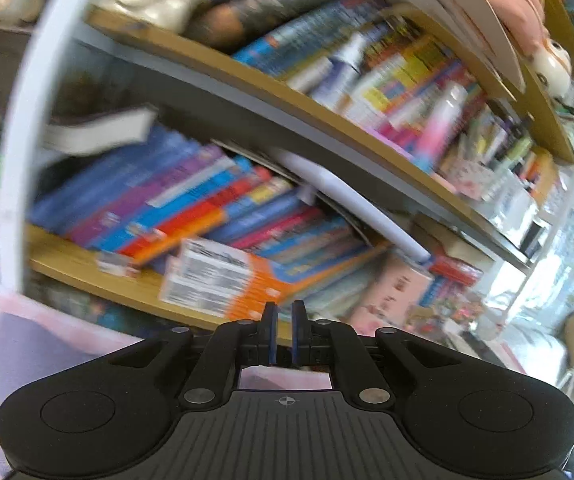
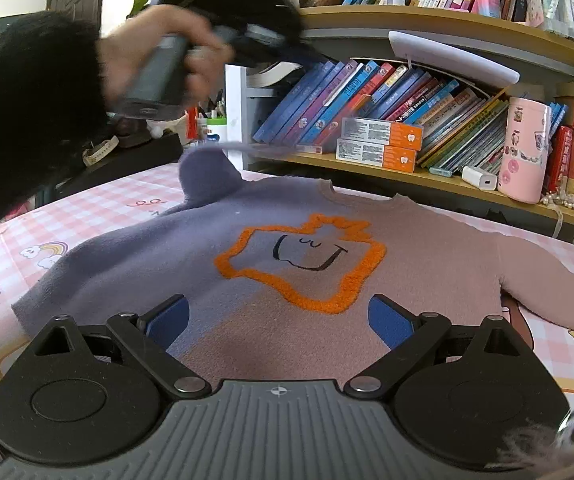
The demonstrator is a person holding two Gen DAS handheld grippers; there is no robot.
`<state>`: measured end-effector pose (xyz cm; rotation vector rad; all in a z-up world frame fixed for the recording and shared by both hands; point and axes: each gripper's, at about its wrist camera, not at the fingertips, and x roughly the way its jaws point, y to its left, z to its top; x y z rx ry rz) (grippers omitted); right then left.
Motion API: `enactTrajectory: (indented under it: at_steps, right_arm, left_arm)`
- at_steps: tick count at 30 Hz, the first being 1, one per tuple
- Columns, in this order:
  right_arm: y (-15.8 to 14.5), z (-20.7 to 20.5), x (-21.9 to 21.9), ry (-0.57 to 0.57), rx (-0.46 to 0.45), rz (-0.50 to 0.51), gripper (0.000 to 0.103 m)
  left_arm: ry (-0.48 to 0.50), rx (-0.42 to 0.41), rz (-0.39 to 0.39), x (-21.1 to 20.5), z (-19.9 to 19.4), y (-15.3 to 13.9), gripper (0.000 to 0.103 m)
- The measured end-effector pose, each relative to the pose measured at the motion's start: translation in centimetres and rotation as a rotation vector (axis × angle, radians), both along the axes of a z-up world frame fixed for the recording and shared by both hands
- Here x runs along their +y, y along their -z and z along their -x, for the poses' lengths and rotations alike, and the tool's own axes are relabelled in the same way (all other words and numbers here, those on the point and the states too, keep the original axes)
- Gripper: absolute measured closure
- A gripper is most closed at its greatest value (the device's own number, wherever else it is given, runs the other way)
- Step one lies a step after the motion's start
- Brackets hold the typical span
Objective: Fold clothes
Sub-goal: 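Grasp the lavender sleeve cuff with the left gripper and lift it, then lay the lavender sleeve across the sweater front and open the left gripper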
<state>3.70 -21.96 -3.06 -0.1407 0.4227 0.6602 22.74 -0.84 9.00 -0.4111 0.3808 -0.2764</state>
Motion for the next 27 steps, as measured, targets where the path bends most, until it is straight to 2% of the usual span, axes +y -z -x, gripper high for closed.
enactTrajectory:
  at_steps: [3,4,6,7,8,11,12,13,15,18,22,25,27]
  right_arm:
    - [0.0,0.1,0.0,-0.003,-0.003,-0.002,0.006]
    - [0.0,0.1,-0.1,-0.003,-0.003,-0.004,0.006]
    - [-0.1,0.0,-0.1,-0.004,-0.003,-0.008,0.006]
    - [-0.1,0.0,-0.1,-0.005,-0.003,-0.009,0.006]
    - [-0.1,0.0,-0.2,-0.005,-0.003,-0.01,0.006]
    - [-0.1,0.1,-0.2,-0.006,-0.005,-0.013,0.006]
    - [-0.1,0.1,-0.2,-0.007,-0.007,-0.015,0.006]
    - [-0.1,0.1,-0.2,-0.007,-0.007,-0.015,0.006]
    - [-0.2,0.1,-0.2,-0.008,-0.007,-0.015,0.006]
    - [-0.2,0.2,-0.2,-0.01,-0.008,-0.014,0.006]
    - [-0.2,0.2,-0.1,-0.011,-0.007,-0.013,0.006]
    - [-0.2,0.2,-0.1,-0.011,-0.007,-0.013,0.006]
    - [-0.2,0.2,-0.1,-0.012,-0.006,-0.012,0.006]
  left_arm:
    - [0.073,0.044,0.004,-2.4,-1.3,1.5,0.098]
    - [0.103,0.058,-0.018,-3.2,-1.6,2.1,0.097]
    - [0.131,0.072,-0.129,-4.9,-1.9,2.9,0.091]
    - [0.146,0.082,-0.207,-6.0,-2.0,3.4,0.09]
    - [0.159,0.101,-0.337,-7.4,-2.1,4.5,0.088]
    - [0.184,0.151,-0.664,-9.9,-1.8,8.5,0.088]
    - [0.192,0.164,-0.755,-10.5,-1.7,9.8,0.087]
    - [0.196,0.168,-0.804,-10.7,-1.5,10.8,0.087]
    - [0.206,0.167,-0.86,-10.9,-1.3,12.4,0.083]
    - [0.198,0.136,-0.892,-11.0,-1.3,13.1,0.074]
    - [0.162,0.116,-0.913,-11.2,-1.9,13.2,0.071]
    - [0.128,0.108,-0.94,-11.5,-2.4,13.3,0.071]
    - [0.1,0.108,-0.97,-11.8,-3.0,13.4,0.078]
